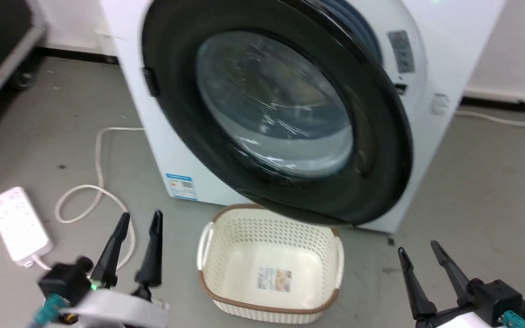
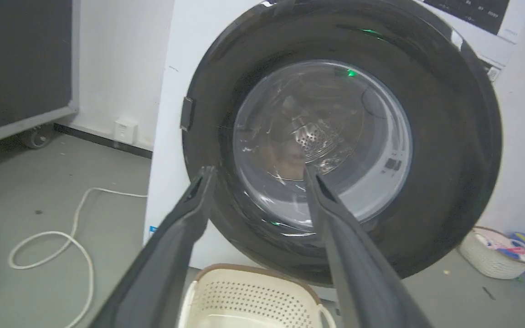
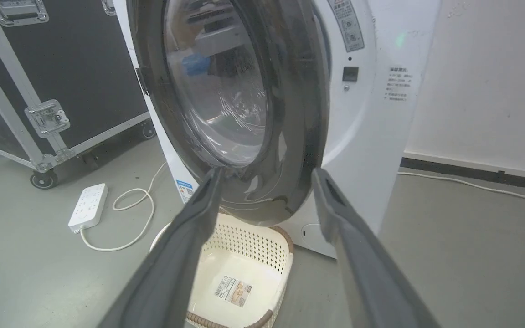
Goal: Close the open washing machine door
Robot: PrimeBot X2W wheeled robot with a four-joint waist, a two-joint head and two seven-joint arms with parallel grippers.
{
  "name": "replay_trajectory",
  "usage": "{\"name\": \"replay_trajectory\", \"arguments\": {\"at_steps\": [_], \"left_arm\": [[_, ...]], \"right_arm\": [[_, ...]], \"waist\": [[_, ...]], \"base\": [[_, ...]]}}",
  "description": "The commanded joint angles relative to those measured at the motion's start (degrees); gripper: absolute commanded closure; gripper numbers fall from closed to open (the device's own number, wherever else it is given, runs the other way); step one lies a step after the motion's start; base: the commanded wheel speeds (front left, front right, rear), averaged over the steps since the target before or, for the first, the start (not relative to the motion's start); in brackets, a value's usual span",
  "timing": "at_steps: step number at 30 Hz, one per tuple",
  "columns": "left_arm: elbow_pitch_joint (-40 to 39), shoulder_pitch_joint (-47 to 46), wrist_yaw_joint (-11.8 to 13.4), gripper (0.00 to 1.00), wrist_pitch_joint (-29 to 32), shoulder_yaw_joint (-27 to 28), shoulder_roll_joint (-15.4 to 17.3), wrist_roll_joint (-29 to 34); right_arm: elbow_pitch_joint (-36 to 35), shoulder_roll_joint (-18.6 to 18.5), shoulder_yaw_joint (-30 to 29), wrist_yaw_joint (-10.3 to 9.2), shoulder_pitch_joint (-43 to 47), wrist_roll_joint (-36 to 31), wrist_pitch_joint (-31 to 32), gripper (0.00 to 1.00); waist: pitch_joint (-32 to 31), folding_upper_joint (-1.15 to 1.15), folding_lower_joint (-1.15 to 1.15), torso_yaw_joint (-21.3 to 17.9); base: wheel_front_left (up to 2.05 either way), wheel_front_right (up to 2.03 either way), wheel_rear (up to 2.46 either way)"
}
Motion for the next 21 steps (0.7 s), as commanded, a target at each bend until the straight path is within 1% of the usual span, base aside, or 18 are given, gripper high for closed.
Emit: {"name": "replay_trajectory", "arguments": {"at_steps": [1, 3, 5, 7, 9, 10, 11, 12, 16, 21], "left_arm": [[-0.36, 1.07, 0.44, 0.00, -0.23, 0.33, -0.20, 2.02], [-1.41, 2.46, 1.37, 0.00, -0.23, 1.42, -1.48, 8.76], [-2.33, 3.63, 1.73, 0.00, -0.24, 2.29, -2.70, 13.98], [-2.99, 4.68, 1.52, 0.00, -0.24, 2.26, -3.23, 18.69], [-2.97, 5.53, 0.92, 0.00, -0.24, 1.60, -3.55, 22.09], [-2.92, 5.79, 0.72, 0.00, -0.24, 1.24, -3.56, 23.61], [-2.90, 5.95, 0.59, 0.00, -0.24, 0.97, -3.65, 24.83], [-2.99, 6.00, 0.52, 0.00, -0.24, 0.88, -3.90, 25.62], [-3.64, 4.93, 0.11, 0.00, -0.24, 0.91, -5.21, 27.43], [-3.82, 2.18, -0.71, 0.00, -0.24, 0.30, -6.97, 28.81]], "right_arm": [[-0.38, -0.38, 0.10, 0.05, 0.84, 0.25, -0.25, 0.00], [-0.49, -0.50, 0.56, 0.05, 1.01, 0.29, -0.25, 0.00], [-0.59, -0.56, 1.10, 0.05, 1.12, 0.31, -0.26, 0.00], [-0.49, -0.64, 1.80, 0.05, 1.21, 0.73, -0.18, 0.00], [-0.51, -0.82, 2.32, 0.05, 1.17, 1.06, -0.04, 0.00], [-0.55, -0.97, 2.76, 0.05, 1.10, 1.29, 0.18, 0.02], [-0.71, -1.26, 3.16, 0.05, 0.94, 1.32, 0.32, 0.76], [-1.01, -1.61, 3.59, 0.05, 0.64, 1.32, 0.41, 1.00], [-2.72, -4.06, 5.37, 0.05, -2.64, 1.57, 1.47, 1.00], [-4.48, -9.20, 7.68, 0.05, -10.84, 2.89, 4.85, 1.00]], "waist": [[-1.40, 0.00, 0.01, 1.63], [-1.64, 0.00, 0.01, 2.18], [-1.71, 0.00, 0.01, 2.60], [-1.68, 0.00, 0.01, 2.96], [-1.40, 0.00, 0.01, 3.29], [-1.20, 0.00, 0.01, 3.44], [-0.92, 0.00, 0.01, 3.59], [-0.39, 0.00, 0.01, 3.74], [3.02, 0.00, 0.01, 4.53], [8.35, 0.00, 0.01, 5.97]], "base": [[0.00, 0.00, 0.00], [0.00, 0.00, 0.00], [0.00, 0.00, 0.00], [0.00, 0.00, 0.00], [0.00, 0.00, 0.00], [0.00, 0.00, 0.00], [0.00, 0.00, 0.00], [0.00, 0.00, 0.00], [0.00, 0.00, 0.00], [0.00, 0.00, 0.00]]}}
